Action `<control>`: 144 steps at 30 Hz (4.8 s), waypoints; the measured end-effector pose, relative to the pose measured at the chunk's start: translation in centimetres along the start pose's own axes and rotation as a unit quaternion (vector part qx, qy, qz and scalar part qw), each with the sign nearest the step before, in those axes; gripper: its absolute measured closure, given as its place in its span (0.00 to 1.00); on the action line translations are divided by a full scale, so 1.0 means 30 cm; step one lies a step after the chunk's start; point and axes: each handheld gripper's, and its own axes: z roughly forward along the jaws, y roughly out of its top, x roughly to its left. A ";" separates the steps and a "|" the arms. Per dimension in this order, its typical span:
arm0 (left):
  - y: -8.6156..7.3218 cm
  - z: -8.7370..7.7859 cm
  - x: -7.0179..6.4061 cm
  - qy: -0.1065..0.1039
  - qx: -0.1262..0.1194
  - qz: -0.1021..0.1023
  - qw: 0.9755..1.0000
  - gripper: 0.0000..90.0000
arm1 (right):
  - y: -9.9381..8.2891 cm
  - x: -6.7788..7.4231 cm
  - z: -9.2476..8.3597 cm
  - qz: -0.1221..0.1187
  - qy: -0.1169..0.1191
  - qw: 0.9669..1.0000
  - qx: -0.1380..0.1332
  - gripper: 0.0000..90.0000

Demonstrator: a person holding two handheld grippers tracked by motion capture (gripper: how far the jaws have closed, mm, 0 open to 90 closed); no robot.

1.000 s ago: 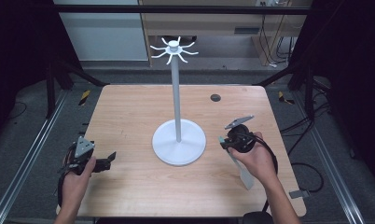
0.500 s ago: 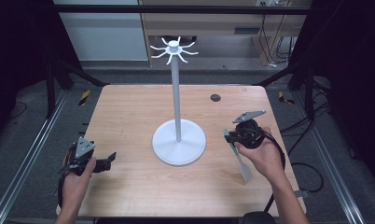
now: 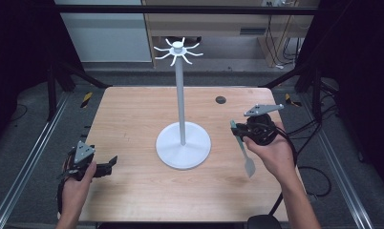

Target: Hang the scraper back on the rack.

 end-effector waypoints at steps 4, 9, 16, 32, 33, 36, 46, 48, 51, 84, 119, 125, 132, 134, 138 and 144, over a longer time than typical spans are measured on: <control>0.002 -0.002 0.004 -0.004 0.001 -0.004 1.000 0.03 | 0.016 -0.006 -0.008 0.002 -0.003 1.000 -0.011 0.83; 0.000 0.003 0.003 -0.004 0.001 -0.005 1.000 0.04 | 0.028 -0.005 -0.020 0.008 -0.005 0.999 -0.031 0.83; -0.001 -0.001 0.006 -0.009 -0.004 -0.009 1.000 0.04 | 0.045 0.014 -0.052 0.014 -0.015 0.997 -0.072 0.83; -0.004 -0.011 0.002 -0.003 -0.002 -0.006 1.000 0.04 | 0.104 0.044 -0.093 0.015 -0.004 0.992 -0.125 0.83; -0.005 -0.011 0.002 -0.003 -0.002 -0.005 1.000 0.04 | 0.107 0.046 -0.094 0.014 -0.004 0.992 -0.127 0.83; -0.004 -0.009 0.003 -0.002 -0.002 -0.005 1.000 0.04 | 0.121 0.052 -0.100 0.012 -0.003 0.991 -0.131 0.83; -0.005 -0.008 0.000 -0.002 0.000 -0.004 1.000 0.04 | 0.166 0.067 -0.099 0.009 -0.003 0.990 -0.143 0.83; -0.005 -0.007 -0.001 -0.003 0.000 -0.004 1.000 0.04 | 0.169 0.068 -0.099 0.007 -0.003 0.990 -0.144 0.83; -0.005 -0.006 0.000 -0.002 0.000 -0.004 1.000 0.04 | 0.180 0.075 -0.098 0.006 -0.002 0.990 -0.144 0.83; -0.006 -0.006 0.000 -0.005 0.002 -0.003 1.000 0.04 | 0.309 0.148 -0.143 -0.004 0.004 0.983 -0.186 0.83; -0.006 -0.002 -0.006 -0.010 0.007 0.002 1.000 0.04 | 0.415 0.238 -0.194 -0.025 0.014 0.972 -0.234 0.83; -0.006 -0.003 -0.006 -0.010 0.007 0.001 1.000 0.04 | 0.430 0.251 -0.197 -0.029 0.014 0.972 -0.234 0.83; -0.006 -0.002 -0.006 -0.011 0.007 0.002 1.000 0.04 | 0.439 0.255 -0.197 -0.027 0.016 0.971 -0.237 0.83; -0.006 -0.002 -0.006 -0.011 0.008 0.002 1.000 0.04 | 0.441 0.256 -0.199 -0.028 0.016 0.971 -0.237 0.83; -0.006 -0.002 -0.006 -0.011 0.008 0.002 1.000 0.04 | 0.450 0.262 -0.206 -0.031 0.018 0.970 -0.241 0.83; -0.006 -0.002 -0.007 -0.011 0.007 0.002 1.000 0.04 | 0.463 0.265 -0.204 -0.032 0.015 0.971 -0.235 0.83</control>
